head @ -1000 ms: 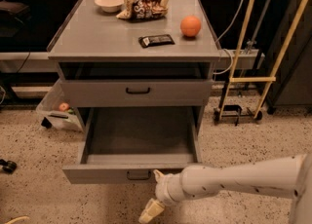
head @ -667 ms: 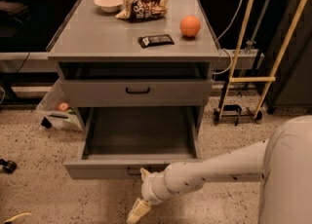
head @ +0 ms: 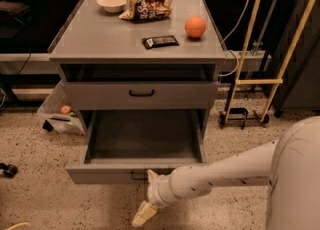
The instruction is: Close middle drawer
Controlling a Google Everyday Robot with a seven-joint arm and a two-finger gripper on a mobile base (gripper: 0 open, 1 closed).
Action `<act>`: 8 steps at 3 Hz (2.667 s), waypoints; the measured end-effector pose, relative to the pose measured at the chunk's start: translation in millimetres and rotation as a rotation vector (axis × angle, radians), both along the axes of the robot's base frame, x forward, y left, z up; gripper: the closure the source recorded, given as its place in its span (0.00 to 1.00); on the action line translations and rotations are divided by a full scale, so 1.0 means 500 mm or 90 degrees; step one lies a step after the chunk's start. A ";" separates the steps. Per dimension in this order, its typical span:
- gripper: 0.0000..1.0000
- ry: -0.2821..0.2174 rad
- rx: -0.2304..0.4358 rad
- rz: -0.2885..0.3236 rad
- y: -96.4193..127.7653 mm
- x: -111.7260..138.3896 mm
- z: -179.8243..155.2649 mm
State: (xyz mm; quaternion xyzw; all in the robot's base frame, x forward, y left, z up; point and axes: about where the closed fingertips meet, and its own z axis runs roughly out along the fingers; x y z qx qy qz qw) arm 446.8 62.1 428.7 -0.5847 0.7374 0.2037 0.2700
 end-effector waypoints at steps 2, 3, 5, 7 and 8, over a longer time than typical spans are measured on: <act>0.00 0.007 -0.050 -0.061 -0.045 0.095 -0.008; 0.00 0.035 -0.077 -0.081 -0.043 0.139 -0.045; 0.00 0.030 -0.155 -0.180 -0.094 0.303 -0.131; 0.00 -0.022 -0.174 -0.221 -0.072 0.400 -0.117; 0.00 -0.087 -0.180 -0.240 -0.014 0.491 -0.086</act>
Offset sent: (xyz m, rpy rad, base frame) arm 0.1385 -0.0750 -0.0461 -0.2665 0.0934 -0.2527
